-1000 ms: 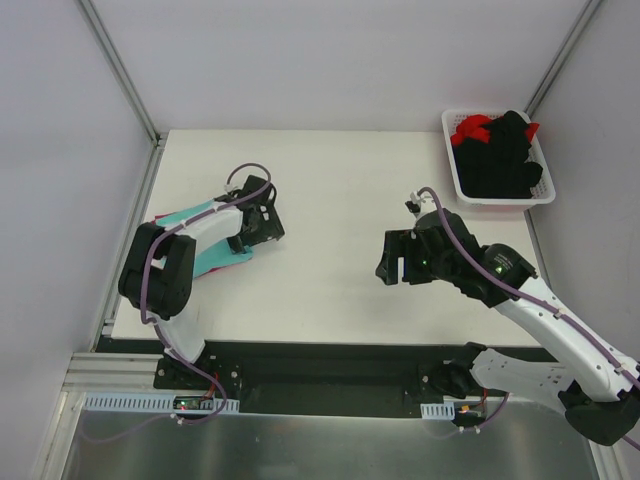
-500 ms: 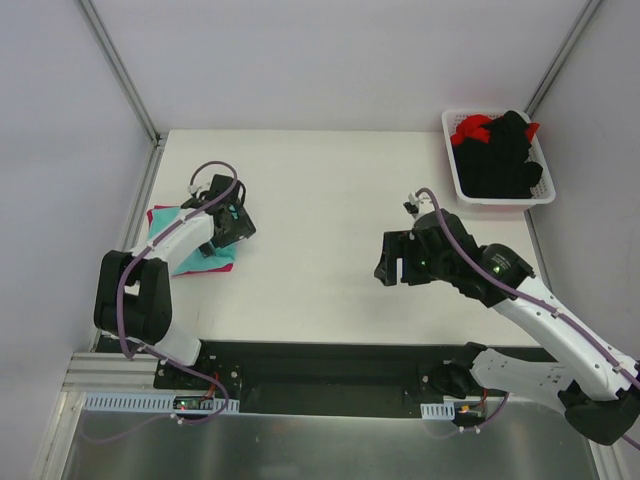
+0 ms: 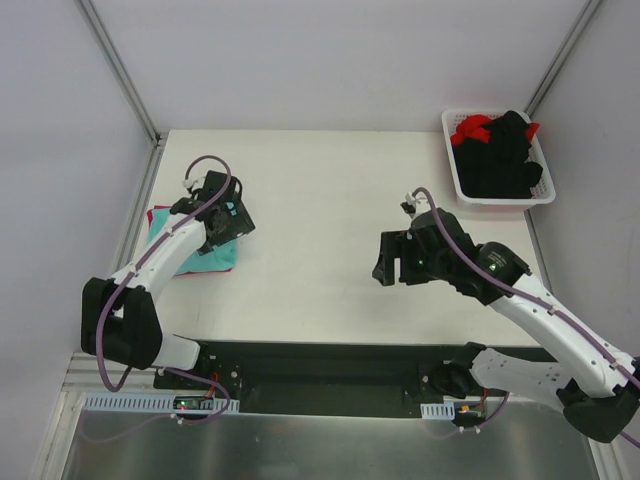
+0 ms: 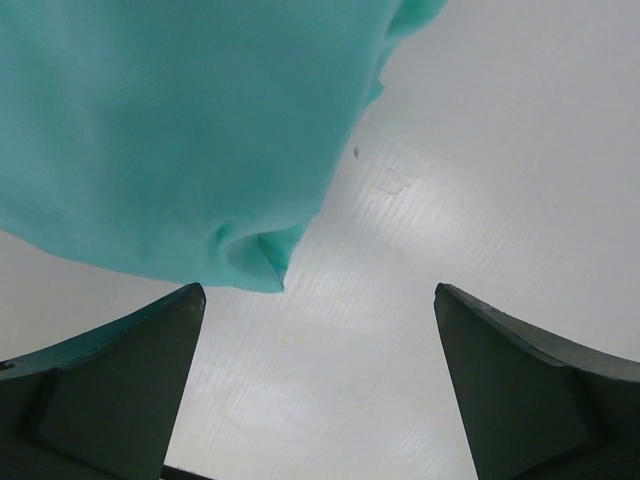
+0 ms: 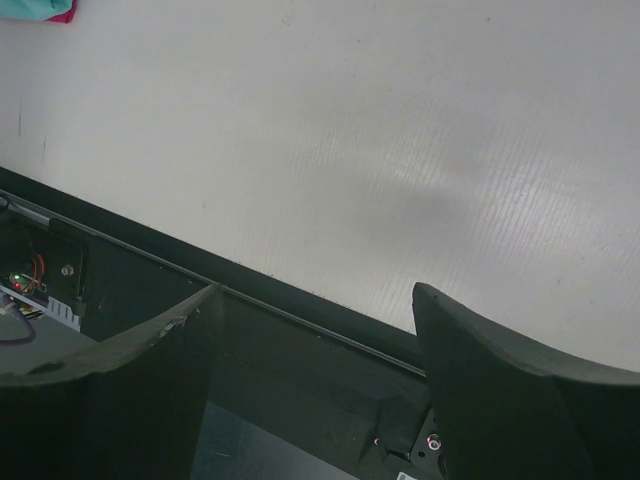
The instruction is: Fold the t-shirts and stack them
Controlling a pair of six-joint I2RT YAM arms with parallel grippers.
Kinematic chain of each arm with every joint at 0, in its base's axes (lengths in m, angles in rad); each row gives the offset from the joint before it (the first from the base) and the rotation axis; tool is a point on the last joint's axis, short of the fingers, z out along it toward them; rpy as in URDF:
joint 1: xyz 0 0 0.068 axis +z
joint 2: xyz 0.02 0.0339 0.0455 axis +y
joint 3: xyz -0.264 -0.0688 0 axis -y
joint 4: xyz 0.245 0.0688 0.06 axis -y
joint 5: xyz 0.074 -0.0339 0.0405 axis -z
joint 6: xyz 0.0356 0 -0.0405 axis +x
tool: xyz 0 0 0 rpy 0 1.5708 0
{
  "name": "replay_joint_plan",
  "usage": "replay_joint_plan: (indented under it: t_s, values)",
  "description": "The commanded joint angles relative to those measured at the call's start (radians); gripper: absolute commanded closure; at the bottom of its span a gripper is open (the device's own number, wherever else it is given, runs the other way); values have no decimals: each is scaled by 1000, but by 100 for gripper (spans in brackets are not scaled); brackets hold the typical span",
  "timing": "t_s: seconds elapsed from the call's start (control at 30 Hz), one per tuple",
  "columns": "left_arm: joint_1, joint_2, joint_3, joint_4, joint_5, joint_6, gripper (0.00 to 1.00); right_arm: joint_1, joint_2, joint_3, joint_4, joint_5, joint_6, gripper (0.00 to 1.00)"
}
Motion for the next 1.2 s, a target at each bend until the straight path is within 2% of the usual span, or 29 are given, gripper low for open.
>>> replay_joint_plan:
  t_s: [0.0, 0.27, 0.73, 0.97, 1.17]
  values:
    - [-48, -47, 54, -68, -7, -12, 1, 6, 13, 20, 31, -16, 10, 21]
    - [-46, 31, 18, -51, -16, -40, 1, 9, -8, 22, 11, -1, 1, 21]
    - [-54, 169, -41, 87, 10, -83, 1, 7, -21, 30, -32, 21, -11, 20]
    - [-109, 256, 5, 122, 31, -118, 1, 7, -19, 37, -46, 28, -16, 20]
    - [-164, 269, 56, 121, 56, -150, 1, 9, -13, 40, -55, 31, -19, 20]
